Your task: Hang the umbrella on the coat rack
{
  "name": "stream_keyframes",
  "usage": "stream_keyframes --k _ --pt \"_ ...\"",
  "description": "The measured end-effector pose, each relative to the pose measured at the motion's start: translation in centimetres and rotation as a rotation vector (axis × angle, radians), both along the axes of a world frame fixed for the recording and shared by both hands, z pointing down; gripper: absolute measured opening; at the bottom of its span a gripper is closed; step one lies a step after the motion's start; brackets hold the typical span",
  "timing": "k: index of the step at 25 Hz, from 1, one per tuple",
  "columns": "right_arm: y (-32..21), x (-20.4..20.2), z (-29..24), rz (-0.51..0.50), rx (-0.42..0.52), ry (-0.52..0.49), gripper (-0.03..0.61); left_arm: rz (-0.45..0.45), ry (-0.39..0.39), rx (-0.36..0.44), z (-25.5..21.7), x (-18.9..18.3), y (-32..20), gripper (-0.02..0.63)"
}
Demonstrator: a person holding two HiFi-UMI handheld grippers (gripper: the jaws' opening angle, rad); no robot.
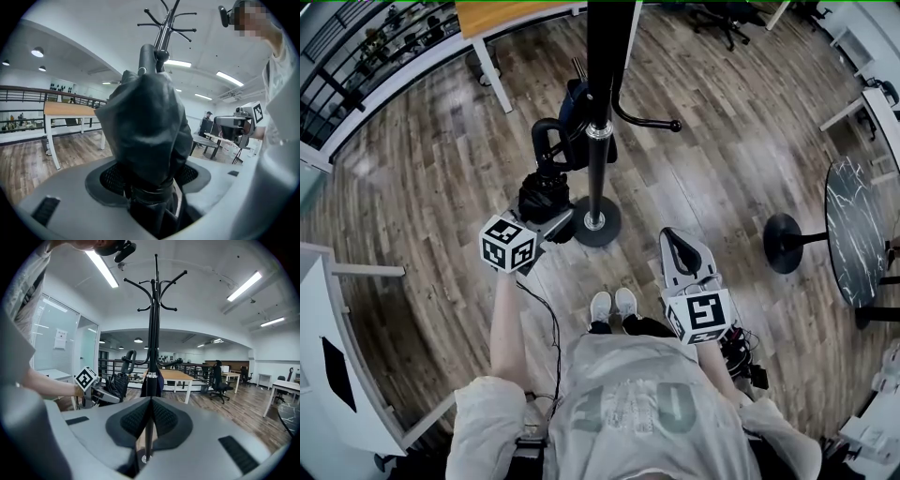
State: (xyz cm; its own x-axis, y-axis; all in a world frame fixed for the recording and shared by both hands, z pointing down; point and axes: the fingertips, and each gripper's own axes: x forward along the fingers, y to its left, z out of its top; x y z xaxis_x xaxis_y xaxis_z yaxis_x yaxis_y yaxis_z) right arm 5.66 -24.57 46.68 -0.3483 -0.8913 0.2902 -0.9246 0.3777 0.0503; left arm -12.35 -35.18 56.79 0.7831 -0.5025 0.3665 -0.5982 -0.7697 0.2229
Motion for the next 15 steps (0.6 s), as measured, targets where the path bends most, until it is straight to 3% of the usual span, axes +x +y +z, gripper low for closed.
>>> stream_keyframes --k 4,15 --pt "-0.1 0.0 -0.1 0.006 -0.003 0.0 0.031 0.013 -0.046 -0.014 1.1 1.0 -0.8 0.305" --pt "0.2 0.6 0.5 0.04 -0.017 0.003 0.03 0.024 -0.027 -0.061 3.8 2.8 -0.6 0.305"
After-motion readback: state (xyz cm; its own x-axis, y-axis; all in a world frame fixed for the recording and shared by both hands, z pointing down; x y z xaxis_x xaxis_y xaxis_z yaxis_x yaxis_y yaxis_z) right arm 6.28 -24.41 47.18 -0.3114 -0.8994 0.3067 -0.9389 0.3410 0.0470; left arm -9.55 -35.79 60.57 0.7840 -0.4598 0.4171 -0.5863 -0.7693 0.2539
